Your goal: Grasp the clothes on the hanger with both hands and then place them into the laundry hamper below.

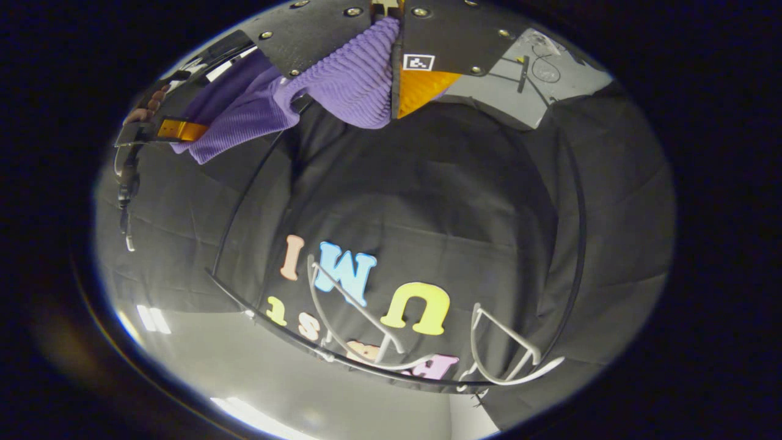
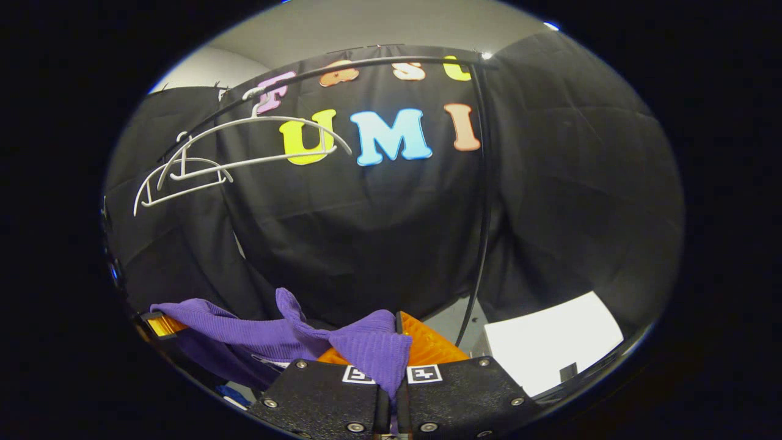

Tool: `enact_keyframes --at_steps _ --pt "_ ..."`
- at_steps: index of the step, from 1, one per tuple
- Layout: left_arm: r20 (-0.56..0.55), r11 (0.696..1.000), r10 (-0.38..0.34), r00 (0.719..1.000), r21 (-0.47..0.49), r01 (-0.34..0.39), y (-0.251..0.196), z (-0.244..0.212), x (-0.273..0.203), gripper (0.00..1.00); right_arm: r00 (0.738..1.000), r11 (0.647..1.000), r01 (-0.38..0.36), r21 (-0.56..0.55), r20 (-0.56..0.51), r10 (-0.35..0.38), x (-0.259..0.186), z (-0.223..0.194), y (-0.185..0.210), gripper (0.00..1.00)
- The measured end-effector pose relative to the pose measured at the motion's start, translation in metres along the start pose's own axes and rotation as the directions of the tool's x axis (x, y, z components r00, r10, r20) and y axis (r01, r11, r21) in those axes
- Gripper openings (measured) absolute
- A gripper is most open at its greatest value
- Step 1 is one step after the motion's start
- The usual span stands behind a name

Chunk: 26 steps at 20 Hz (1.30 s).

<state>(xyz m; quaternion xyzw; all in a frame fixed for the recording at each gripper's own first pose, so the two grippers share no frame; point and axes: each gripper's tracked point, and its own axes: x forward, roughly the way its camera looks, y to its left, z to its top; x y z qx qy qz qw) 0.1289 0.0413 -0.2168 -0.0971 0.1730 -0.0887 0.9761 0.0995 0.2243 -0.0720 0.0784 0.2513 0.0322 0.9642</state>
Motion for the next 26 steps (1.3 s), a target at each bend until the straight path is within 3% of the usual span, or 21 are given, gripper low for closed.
enact_keyframes --at_steps 6,11,23,26 --pt "-0.105 0.998 0.011 0.994 0.067 -0.004 0.012 -0.055 0.009 0.0 0.993 0.999 -0.016 0.043 -0.117 0.021 -0.011 -0.032 0.008 0.05" --pt "-0.216 0.997 0.02 0.976 0.079 -0.003 0.022 -0.103 0.018 0.0 0.985 0.999 0.013 0.032 -0.173 -0.008 -0.016 -0.046 0.003 0.06" --pt "-0.27 0.99 -0.016 0.963 0.129 0.053 0.005 -0.119 0.017 0.0 0.976 0.995 0.06 0.074 -0.213 -0.044 -0.021 -0.056 0.004 0.07" --pt "-0.279 0.988 0.007 0.96 0.148 0.036 0.007 -0.12 0.018 0.02 0.969 0.996 0.05 0.068 -0.244 -0.032 -0.026 -0.059 0.004 0.09"
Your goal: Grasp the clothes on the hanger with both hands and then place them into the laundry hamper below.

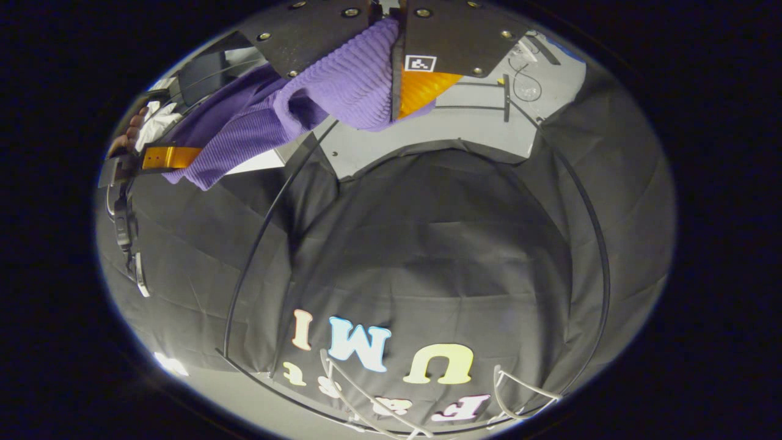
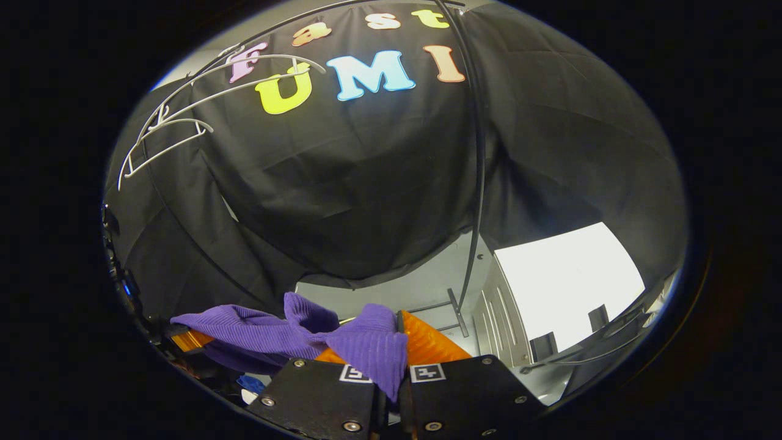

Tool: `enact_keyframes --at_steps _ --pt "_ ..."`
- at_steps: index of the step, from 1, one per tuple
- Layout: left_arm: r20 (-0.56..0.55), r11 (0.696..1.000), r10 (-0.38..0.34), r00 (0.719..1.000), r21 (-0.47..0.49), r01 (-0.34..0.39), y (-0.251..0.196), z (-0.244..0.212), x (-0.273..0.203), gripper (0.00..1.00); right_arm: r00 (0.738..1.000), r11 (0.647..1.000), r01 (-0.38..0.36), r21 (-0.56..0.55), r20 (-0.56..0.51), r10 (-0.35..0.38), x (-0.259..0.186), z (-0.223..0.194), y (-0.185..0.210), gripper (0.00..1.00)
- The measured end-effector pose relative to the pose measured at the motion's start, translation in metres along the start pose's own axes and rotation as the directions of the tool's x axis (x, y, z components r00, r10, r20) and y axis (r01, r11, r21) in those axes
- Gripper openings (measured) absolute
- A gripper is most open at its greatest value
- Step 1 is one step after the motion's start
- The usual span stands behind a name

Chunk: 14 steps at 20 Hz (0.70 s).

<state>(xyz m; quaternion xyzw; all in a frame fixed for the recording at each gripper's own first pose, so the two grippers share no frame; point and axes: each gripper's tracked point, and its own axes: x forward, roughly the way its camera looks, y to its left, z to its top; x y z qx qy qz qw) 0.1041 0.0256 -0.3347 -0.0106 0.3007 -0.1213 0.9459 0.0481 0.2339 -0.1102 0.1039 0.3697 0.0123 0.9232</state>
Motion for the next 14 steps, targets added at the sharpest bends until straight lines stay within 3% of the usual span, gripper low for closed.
enact_keyframes --at_steps 3,4,7,8,11,12,14 --pt "-0.014 1.0 -0.001 1.0 -0.013 0.001 0.001 -0.002 0.002 0.14 0.998 1.0 -0.03 -0.008 -0.052 0.03 -0.004 -0.006 0.003 0.24" --pt "-0.005 1.0 -0.015 1.0 -0.016 0.015 -0.003 0.002 -0.003 0.14 0.995 0.999 -0.042 -0.014 -0.086 0.04 -0.005 -0.009 0.004 0.34" --pt "0.014 1.0 -0.012 1.0 0.012 0.011 -0.004 0.01 -0.013 0.71 0.992 0.998 -0.059 -0.019 -0.113 0.056 -0.013 -0.005 0.004 0.97" --pt "0.041 1.0 -0.004 0.999 0.029 0.003 -0.004 0.022 -0.023 0.9 0.994 0.998 -0.055 -0.025 -0.095 0.053 -0.016 0.002 0.002 0.96" --pt "0.151 0.996 0.027 0.988 0.077 -0.039 -0.003 0.074 -0.05 0.94 0.999 0.998 -0.03 -0.049 0.02 0.031 -0.02 0.037 -0.003 0.96" --pt "0.196 0.995 0.036 0.98 0.086 -0.054 -0.005 0.093 -0.06 0.99 0.997 0.998 -0.02 -0.052 0.075 0.024 -0.024 0.053 -0.005 0.95" --pt "0.283 0.992 0.053 0.958 0.098 -0.084 -0.009 0.138 -0.084 0.99 0.982 0.998 -0.011 -0.056 0.189 0.021 -0.036 0.09 -0.003 0.95"
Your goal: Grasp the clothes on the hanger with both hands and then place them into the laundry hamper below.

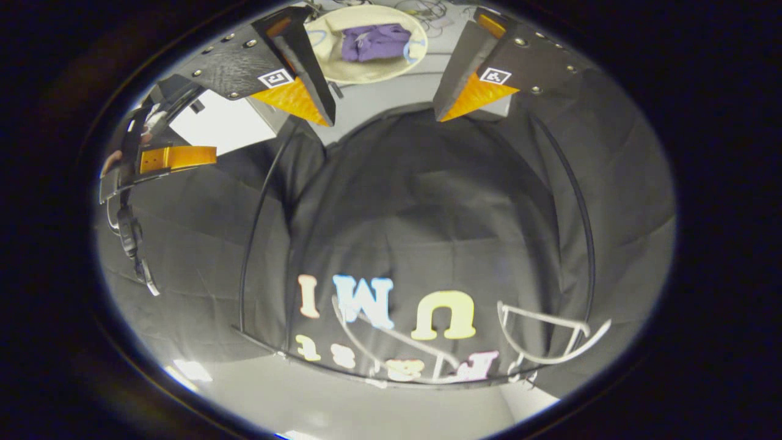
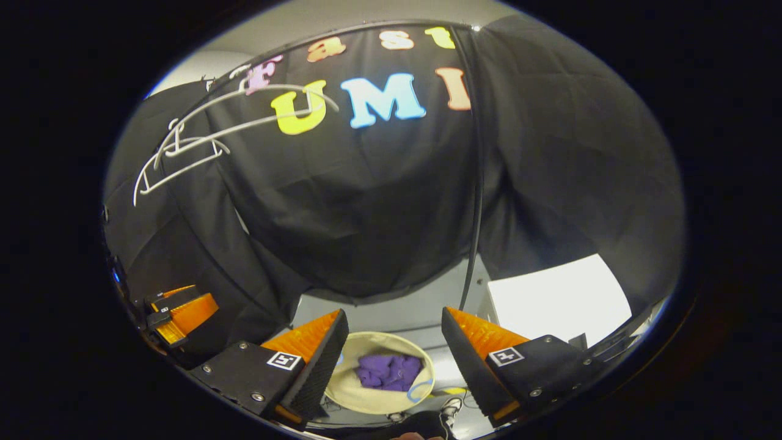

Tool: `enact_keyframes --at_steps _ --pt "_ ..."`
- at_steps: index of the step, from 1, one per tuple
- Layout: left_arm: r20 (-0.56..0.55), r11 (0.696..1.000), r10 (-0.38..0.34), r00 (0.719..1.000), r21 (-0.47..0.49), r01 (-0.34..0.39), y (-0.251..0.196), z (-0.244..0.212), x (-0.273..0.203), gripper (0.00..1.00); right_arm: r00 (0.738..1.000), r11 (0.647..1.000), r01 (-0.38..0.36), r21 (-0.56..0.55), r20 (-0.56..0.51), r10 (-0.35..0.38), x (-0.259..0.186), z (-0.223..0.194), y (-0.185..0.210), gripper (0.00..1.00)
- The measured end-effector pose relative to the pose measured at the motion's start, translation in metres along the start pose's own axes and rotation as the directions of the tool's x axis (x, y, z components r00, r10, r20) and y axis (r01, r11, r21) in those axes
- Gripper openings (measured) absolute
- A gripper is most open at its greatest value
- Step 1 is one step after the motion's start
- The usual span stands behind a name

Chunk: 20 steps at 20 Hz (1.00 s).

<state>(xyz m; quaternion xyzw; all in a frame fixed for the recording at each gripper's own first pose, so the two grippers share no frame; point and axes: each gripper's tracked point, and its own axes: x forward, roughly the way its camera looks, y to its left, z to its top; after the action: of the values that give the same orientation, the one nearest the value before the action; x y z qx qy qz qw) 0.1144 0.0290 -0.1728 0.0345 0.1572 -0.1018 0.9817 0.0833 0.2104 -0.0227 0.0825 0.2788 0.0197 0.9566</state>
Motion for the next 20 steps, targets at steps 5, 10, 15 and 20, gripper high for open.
enact_keyframes --at_steps 5,10,15,20 --pt "0.236 0.995 0.095 0.967 -0.018 -0.093 0.007 0.114 -0.022 0.96 0.95 0.998 0.059 0.007 0.306 -0.058 -0.037 0.097 -0.007 0.95" --pt "0.392 0.994 0.1 0.915 -0.01 -0.105 0.018 0.191 -0.047 0.99 0.84 0.988 0.152 -0.015 0.529 -0.121 -0.087 0.178 -0.019 0.95" --pt "0.44 0.989 0.15 0.885 -0.051 -0.142 0.041 0.202 -0.075 0.99 0.767 0.977 0.214 0.001 0.62 -0.169 -0.123 0.205 -0.031 0.95" --pt "0.415 0.985 0.17 0.894 -0.103 -0.139 0.044 0.179 -0.068 0.98 0.757 0.961 0.274 0.031 0.61 -0.235 -0.117 0.205 -0.036 0.99"
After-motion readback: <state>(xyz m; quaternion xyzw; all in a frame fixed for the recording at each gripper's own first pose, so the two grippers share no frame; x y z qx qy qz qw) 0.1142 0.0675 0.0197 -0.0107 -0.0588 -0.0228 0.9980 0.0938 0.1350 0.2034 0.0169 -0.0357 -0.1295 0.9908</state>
